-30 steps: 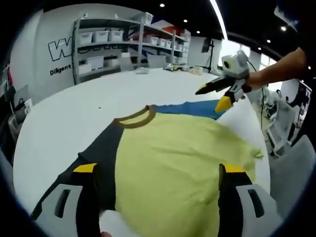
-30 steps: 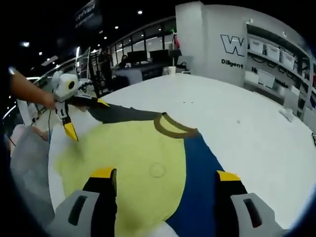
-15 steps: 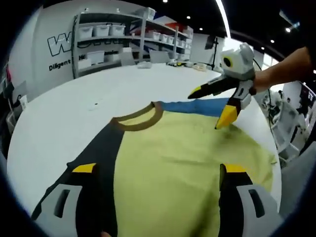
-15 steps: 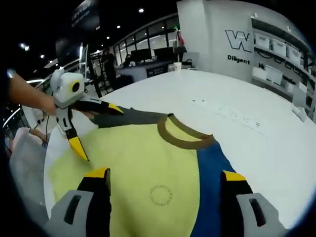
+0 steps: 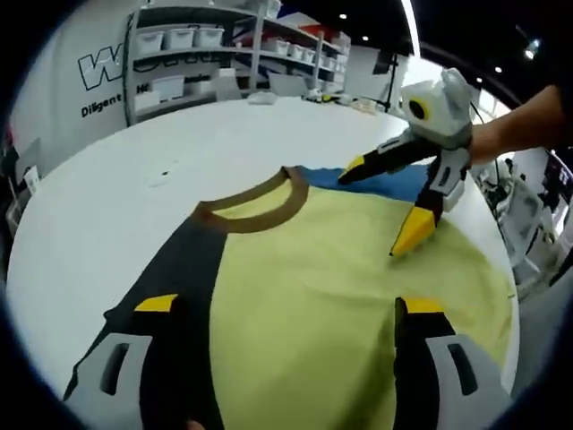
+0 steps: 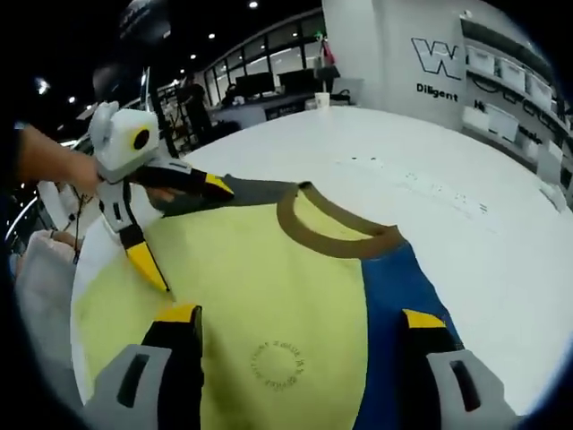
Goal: Fold the garment on the visible template until the final outline fits inside the template.
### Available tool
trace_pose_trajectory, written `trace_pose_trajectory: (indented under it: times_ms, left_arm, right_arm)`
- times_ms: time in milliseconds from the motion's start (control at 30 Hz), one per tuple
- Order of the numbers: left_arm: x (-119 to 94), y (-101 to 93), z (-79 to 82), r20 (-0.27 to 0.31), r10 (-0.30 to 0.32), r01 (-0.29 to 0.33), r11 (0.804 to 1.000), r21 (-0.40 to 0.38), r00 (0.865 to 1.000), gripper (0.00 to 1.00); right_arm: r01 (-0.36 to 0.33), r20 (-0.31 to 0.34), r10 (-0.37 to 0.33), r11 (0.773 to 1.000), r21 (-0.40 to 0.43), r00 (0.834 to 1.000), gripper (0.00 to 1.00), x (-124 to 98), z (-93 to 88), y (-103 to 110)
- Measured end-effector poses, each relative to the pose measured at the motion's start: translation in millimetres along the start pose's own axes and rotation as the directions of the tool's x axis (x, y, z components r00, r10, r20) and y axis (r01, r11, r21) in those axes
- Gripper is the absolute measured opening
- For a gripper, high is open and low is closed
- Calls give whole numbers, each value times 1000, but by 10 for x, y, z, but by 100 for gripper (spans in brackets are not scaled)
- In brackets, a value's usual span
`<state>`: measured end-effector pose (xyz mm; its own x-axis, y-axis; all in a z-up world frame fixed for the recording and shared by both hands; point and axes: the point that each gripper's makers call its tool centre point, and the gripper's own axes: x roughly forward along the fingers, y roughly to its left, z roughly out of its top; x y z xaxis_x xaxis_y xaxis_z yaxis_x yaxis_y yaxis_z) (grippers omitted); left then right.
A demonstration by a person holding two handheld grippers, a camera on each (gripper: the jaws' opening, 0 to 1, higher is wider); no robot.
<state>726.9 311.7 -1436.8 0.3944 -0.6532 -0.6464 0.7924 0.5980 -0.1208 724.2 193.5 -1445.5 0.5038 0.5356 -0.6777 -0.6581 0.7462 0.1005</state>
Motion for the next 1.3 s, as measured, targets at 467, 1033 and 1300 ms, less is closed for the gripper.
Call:
trace_pose_trajectory:
  times_ms: [467,1033,1300]
  left_arm:
    - [106,143,50,-48,77,-77,997,-1,996,96]
    - [199,352,138,-38,90,-90,996,3,995,99]
    - [65,410,200,-22,110,-111,993,-39,994,99]
  right_arm:
    - [12,-40,-15,997,-76,999,82,113,90,-276]
    - [-29,-24,26,994,-101,999,87,221,225,-370]
    - [-33,55,39,993,-113,998,92,30,292,-279]
